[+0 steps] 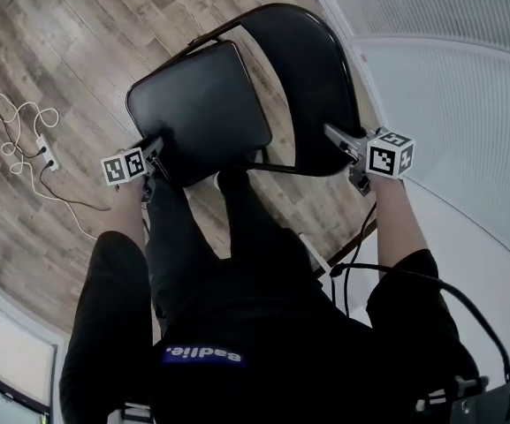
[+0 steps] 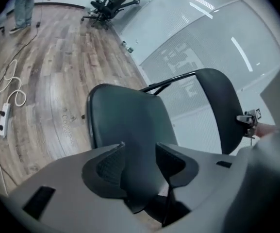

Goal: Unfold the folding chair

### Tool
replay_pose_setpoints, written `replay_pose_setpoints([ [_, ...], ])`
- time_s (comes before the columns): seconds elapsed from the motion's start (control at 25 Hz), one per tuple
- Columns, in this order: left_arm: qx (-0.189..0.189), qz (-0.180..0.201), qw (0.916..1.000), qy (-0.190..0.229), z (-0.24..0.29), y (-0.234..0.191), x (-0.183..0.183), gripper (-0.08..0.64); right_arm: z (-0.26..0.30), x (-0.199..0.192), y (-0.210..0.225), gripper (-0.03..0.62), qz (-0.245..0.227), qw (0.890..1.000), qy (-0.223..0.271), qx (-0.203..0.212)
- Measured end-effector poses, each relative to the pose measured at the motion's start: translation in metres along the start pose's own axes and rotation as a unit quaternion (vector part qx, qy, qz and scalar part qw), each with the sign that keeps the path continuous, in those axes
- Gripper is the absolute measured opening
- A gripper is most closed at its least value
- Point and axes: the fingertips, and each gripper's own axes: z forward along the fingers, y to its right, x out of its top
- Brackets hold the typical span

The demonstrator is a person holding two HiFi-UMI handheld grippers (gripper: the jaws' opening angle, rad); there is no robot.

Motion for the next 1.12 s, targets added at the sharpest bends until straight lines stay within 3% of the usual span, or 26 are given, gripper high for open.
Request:
replay_pose_setpoints([
  [0.2,-0.051,0.081,0.9954,-0.011,-0.047,0.107,0.024,0.202,-0.007,0.0,0.005,0.077,0.018,1.0,-0.005,-0.018],
  [0.36,-0.071,0.13,0.989,-0.006,-0.1,0.171,0.033,0.202,-0.011,-0.002,0.011,0.142,0.016,0.996,0.003,-0.093],
  [0.48,-0.076,0.14,0.9872,0.006,-0.139,0.202,0.029,0.202,-0.019,-0.009,0.009,0.153,-0.002,0.988,0.003,-0.153],
  [0.56,-0.075,0.144,0.9866,0.022,-0.166,0.215,0.031,0.202,-0.026,-0.012,0.006,0.155,-0.011,0.985,0.002,-0.171],
  [0.88,-0.085,0.113,0.9831,0.116,-0.253,0.263,0.047,0.201,-0.052,-0.023,-0.003,0.157,-0.017,0.987,0.023,-0.161],
  [1.12,-0.115,0.143,0.9658,0.183,-0.294,0.317,0.068,0.202,-0.074,-0.017,-0.011,0.183,-0.012,0.984,0.071,-0.163],
])
